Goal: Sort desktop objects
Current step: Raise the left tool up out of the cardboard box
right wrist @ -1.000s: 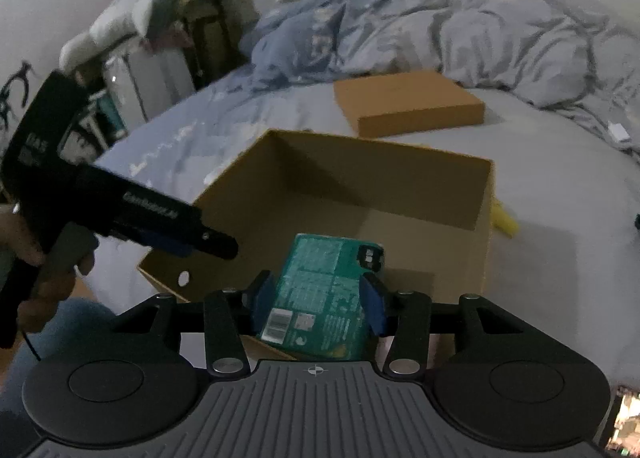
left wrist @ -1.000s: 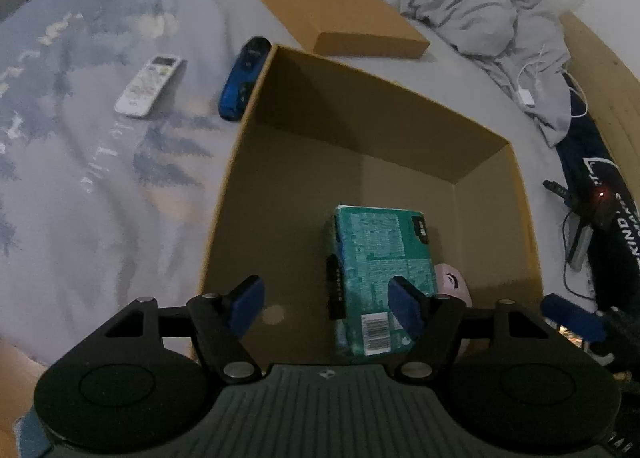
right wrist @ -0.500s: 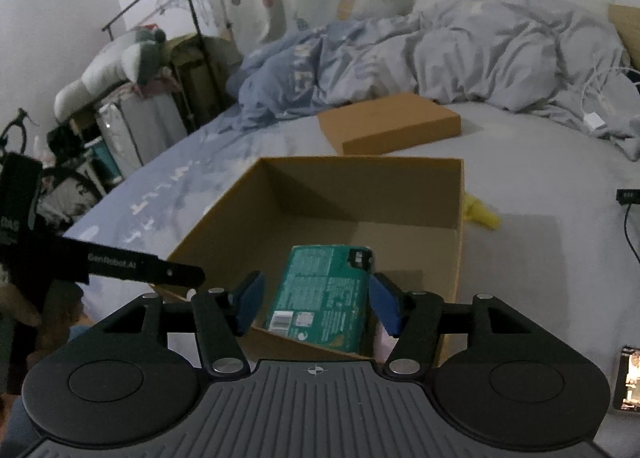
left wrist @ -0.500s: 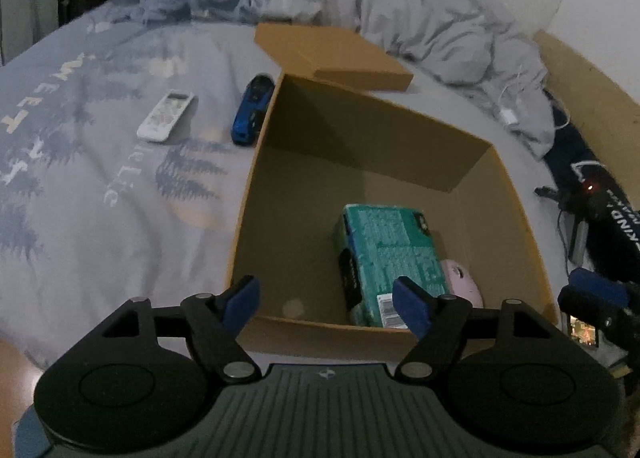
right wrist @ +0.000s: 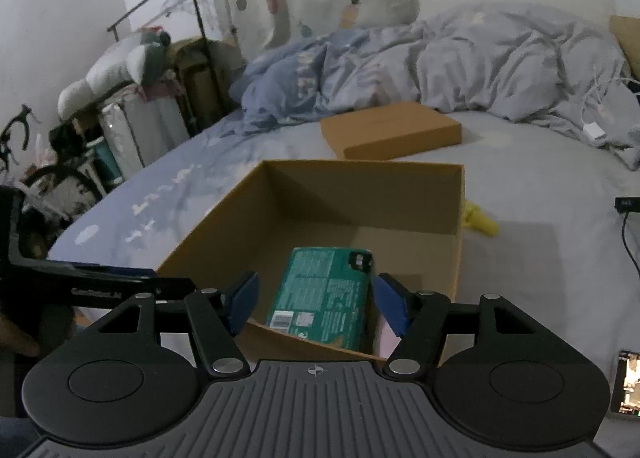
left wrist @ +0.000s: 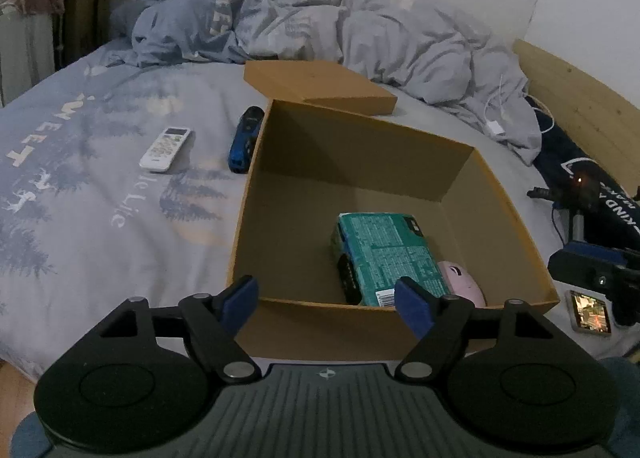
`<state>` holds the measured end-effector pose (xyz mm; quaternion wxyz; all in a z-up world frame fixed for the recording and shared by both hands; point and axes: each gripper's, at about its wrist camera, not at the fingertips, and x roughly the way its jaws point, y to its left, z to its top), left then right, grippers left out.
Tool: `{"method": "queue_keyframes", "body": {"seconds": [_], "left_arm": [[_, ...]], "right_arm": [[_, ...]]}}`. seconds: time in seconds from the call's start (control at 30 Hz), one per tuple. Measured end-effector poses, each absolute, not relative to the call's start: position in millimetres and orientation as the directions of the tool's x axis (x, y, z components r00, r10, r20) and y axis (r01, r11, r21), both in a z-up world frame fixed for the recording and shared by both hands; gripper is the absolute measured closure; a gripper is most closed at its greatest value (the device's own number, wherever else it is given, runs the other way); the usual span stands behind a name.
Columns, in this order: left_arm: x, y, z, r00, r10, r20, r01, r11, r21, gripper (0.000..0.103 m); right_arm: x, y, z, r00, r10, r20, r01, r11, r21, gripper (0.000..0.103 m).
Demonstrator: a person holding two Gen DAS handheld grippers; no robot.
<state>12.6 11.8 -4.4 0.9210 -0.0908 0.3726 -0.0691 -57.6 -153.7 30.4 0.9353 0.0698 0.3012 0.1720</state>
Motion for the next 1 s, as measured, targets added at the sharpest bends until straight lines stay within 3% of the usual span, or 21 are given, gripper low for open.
{"method": "queue_keyframes", "body": {"seconds": [0.43, 0.9, 1.0], "left_arm": [[13, 26, 5, 0.747, -0.188, -0.638, 0.031, 0.968, -0.249, 0.018], [10, 42, 8, 0.783, -0.149, -0.604, -0.011, 0.967, -0.253, 0.013], [9, 43, 9, 0.789, -0.145, -0.598, -0.012, 0.968, -0.250, 0.011]], "right_arm": [[-62, -132, 27, 0.746, 0.369, -0.555, -0.322, 0.929, 0.185, 0.024], [-65, -116, 29, 0.742, 0.387, -0.548, -0.339, 0.921, 0.191, 0.001], [-64, -117, 28, 0.743, 0.382, -0.549, -0.327, 0.924, 0.199, 0.000]]}}
